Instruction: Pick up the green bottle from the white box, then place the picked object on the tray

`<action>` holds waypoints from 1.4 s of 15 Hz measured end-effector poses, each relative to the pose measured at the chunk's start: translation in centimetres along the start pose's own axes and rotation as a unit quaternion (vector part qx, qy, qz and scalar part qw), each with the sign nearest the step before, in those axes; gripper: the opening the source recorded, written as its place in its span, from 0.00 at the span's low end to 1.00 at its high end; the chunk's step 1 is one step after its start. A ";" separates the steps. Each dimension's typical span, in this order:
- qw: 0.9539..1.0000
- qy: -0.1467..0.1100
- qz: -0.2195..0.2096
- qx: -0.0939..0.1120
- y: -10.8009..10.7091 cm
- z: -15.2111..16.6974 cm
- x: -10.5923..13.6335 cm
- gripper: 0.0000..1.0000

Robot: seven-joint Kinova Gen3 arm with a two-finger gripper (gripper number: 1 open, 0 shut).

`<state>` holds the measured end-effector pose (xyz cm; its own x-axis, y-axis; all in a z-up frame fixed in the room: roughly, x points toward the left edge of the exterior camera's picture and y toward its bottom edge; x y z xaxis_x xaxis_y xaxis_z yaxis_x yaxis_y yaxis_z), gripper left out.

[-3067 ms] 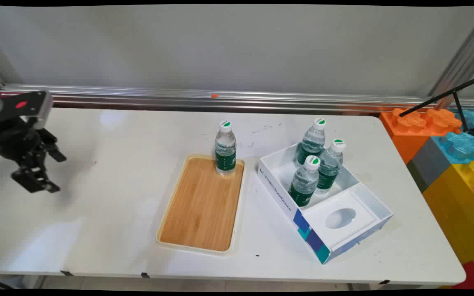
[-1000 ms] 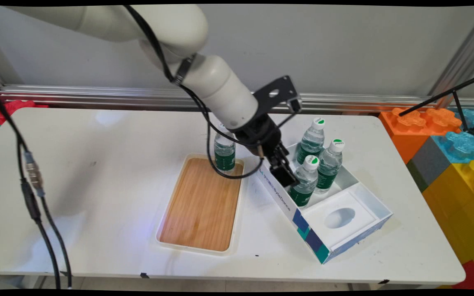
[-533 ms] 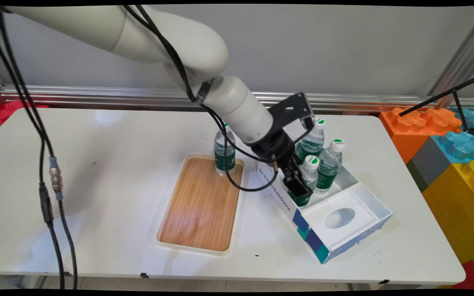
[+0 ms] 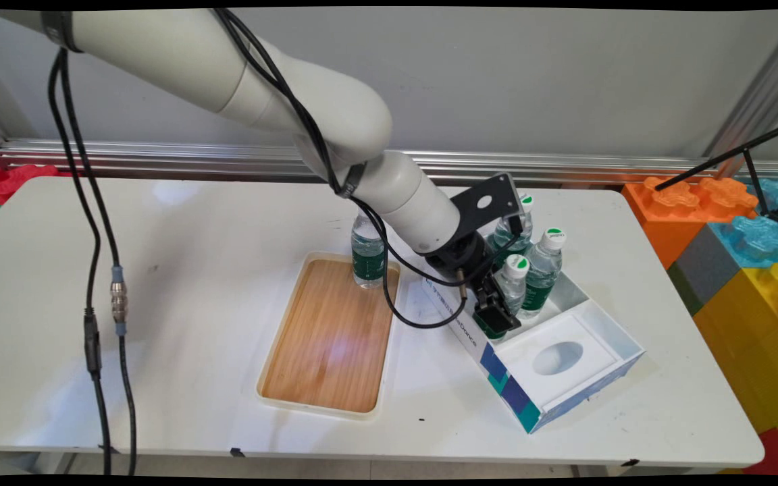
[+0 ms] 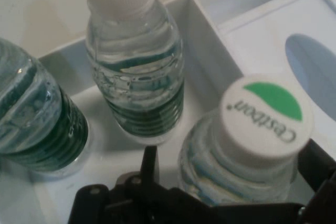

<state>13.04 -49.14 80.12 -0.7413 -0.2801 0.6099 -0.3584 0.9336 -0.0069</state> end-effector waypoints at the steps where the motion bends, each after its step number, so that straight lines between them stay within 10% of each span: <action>1: 1.000 0.001 0.000 0.000 0.0 0.3 -0.1 1.00; 4: 1.000 0.005 0.003 0.001 0.0 0.9 -0.3 1.00; 5: 1.000 0.007 0.004 0.002 0.0 1.0 -0.3 0.00; 21: 0.999 0.027 -0.028 0.028 0.1 -7.9 4.4 0.00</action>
<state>14.26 -48.50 89.07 -0.6879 -0.3183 0.6523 -0.4315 0.9020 -0.0149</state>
